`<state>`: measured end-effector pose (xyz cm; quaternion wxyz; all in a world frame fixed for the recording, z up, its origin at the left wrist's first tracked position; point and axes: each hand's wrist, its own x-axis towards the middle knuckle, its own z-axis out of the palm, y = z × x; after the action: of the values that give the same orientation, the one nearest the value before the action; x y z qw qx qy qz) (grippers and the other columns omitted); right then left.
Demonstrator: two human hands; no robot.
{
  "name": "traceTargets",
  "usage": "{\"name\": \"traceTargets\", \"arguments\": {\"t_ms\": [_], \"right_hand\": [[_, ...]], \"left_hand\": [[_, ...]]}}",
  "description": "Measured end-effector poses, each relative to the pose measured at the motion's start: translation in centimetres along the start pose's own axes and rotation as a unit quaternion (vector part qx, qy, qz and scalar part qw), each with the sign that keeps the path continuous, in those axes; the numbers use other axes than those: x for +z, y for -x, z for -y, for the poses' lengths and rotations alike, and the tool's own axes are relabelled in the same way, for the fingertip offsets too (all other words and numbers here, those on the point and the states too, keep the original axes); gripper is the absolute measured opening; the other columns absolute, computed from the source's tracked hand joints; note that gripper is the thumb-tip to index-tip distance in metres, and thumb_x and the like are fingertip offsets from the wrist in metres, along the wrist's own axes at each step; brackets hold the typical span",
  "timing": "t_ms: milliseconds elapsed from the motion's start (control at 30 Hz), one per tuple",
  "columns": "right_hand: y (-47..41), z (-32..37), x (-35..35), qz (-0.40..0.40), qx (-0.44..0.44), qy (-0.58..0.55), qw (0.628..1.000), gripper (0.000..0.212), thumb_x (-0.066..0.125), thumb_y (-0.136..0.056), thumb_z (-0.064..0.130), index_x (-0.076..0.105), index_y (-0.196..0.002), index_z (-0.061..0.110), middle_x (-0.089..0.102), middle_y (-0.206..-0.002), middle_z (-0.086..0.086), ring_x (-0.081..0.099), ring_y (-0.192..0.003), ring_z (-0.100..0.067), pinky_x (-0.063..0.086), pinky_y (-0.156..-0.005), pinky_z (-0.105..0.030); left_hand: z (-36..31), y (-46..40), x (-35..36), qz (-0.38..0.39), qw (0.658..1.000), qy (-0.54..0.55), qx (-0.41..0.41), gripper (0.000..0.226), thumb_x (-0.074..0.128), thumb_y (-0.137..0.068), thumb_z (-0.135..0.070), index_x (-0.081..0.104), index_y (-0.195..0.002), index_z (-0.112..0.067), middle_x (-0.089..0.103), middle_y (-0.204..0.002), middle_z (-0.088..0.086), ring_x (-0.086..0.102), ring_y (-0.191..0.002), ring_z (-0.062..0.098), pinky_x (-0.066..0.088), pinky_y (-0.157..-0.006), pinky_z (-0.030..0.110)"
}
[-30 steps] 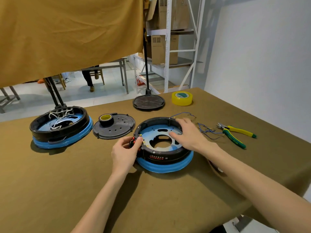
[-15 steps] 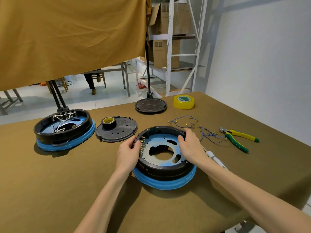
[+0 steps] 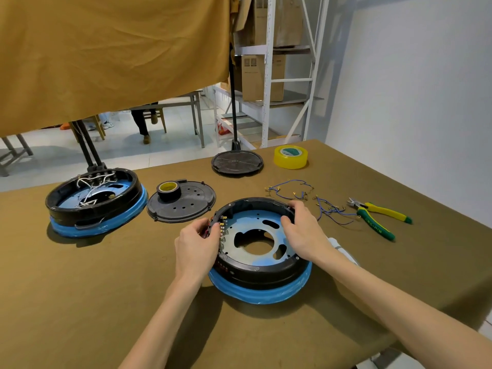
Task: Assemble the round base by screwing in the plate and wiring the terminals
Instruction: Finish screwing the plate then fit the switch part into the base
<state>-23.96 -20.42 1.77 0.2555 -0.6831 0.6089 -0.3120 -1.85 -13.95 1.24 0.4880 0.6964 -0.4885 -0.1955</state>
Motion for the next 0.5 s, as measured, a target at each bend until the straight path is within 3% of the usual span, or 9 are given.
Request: {"name": "traceTargets", "arguments": {"t_ms": [100, 233, 500], "right_hand": [[-0.17, 0.19, 0.19, 0.0, 0.001, 0.015, 1.0, 0.046, 0.048, -0.106, 0.03, 0.036, -0.147, 0.014, 0.048, -0.139, -0.01, 0.051, -0.111, -0.021, 0.038, -0.087, -0.032], [-0.12, 0.19, 0.15, 0.003, -0.005, 0.025, 1.0, 0.05, 0.053, -0.104, 0.033, 0.036, -0.147, 0.014, 0.047, -0.139, -0.011, 0.052, -0.116, -0.024, 0.038, -0.089, -0.031], [0.1, 0.43, 0.09, 0.001, -0.008, 0.036, 0.999, 0.058, 0.058, -0.102, 0.035, 0.034, -0.15, 0.013, 0.047, -0.143, -0.011, 0.05, -0.125, -0.025, 0.036, -0.092, -0.03]], "left_hand": [[0.2, 0.27, 0.09, 0.036, 0.999, -0.001, 0.005, 0.045, 0.053, -0.106, -0.026, 0.052, -0.15, -0.018, 0.067, -0.134, 0.0, 0.061, -0.123, 0.017, 0.054, -0.102, 0.038], [0.53, 0.06, -0.07, 0.055, 0.998, 0.027, -0.024, 0.063, 0.053, -0.106, -0.03, 0.028, -0.162, -0.016, 0.047, -0.158, 0.005, 0.043, -0.146, 0.021, 0.04, -0.118, 0.047], [0.68, 0.23, -0.06, 0.083, 0.994, 0.061, -0.029, 0.06, 0.052, -0.107, -0.025, 0.028, -0.161, -0.016, 0.04, -0.162, 0.002, 0.038, -0.149, 0.019, 0.035, -0.119, 0.038]]}}
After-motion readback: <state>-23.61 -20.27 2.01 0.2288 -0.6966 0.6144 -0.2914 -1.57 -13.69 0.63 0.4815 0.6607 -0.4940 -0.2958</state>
